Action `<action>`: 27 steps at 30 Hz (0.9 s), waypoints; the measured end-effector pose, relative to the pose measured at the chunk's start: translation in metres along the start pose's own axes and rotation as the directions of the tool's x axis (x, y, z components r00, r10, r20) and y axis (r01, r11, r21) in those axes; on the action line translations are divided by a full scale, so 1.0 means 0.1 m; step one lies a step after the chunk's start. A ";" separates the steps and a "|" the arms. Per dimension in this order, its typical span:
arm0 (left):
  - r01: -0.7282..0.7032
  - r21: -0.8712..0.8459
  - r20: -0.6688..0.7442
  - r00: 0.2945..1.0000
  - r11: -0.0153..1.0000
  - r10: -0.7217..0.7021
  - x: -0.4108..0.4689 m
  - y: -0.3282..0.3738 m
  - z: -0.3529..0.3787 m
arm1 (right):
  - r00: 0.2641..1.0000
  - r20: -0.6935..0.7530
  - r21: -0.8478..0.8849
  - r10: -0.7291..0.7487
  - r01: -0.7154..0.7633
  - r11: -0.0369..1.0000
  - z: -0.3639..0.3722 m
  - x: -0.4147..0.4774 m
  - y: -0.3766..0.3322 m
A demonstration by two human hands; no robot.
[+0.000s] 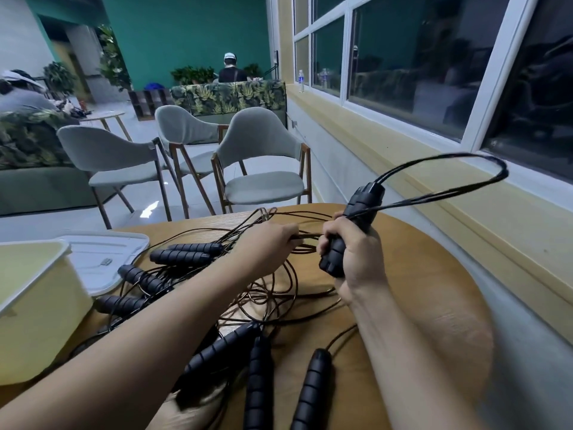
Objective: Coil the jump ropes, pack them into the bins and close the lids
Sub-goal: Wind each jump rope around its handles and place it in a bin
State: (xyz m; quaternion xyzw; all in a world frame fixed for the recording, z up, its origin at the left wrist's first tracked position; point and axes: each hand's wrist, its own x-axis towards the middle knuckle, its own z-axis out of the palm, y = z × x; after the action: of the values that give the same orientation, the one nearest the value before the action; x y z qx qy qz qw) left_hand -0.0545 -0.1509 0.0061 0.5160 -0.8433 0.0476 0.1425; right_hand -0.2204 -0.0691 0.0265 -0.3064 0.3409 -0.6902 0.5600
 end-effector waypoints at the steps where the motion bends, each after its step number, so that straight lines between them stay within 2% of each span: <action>1: 0.015 -0.005 -0.006 1.000 1.000 -0.015 0.00 -0.06 0.00 | 1.000 0.015 -0.005 -0.017 0.017 1.000 0.00 0.00 -0.05; 4: 0.054 0.010 -0.021 0.998 0.998 -0.054 0.00 -0.17 -0.04 | 0.997 0.061 -0.005 -0.054 0.054 0.999 0.03 -0.03 -0.16; 9: 0.074 0.087 -0.009 0.997 0.993 -0.074 0.00 -0.09 -0.07 | 0.995 0.027 0.048 -0.093 0.092 0.995 0.10 -0.01 -0.13; 14: 0.038 0.178 0.018 0.999 0.983 -0.042 0.01 -0.02 -0.07 | 0.995 0.095 -0.037 0.043 -0.040 0.999 0.14 -0.06 0.19; 17: 0.034 0.208 0.078 0.996 0.978 -0.051 -0.01 -0.01 -0.07 | 0.993 0.076 0.011 0.090 -0.091 0.996 0.15 -0.03 0.28; 22: 0.028 0.137 0.060 0.998 0.990 -0.036 0.00 -0.07 -0.04 | 0.993 0.026 0.094 0.113 -0.115 0.989 0.16 0.02 0.27; 27: 0.088 0.073 0.049 0.995 0.993 -0.092 -0.06 -0.30 -0.09 | 0.994 0.105 0.131 0.013 -0.027 0.991 0.14 -0.02 -0.05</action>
State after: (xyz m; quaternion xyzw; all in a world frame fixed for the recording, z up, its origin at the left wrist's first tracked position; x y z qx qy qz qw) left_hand -0.0243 -0.1577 0.0111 0.5593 -0.8204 0.0576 0.1039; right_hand -0.2118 -0.0679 0.0386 -0.3006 0.2681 -0.6887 0.6029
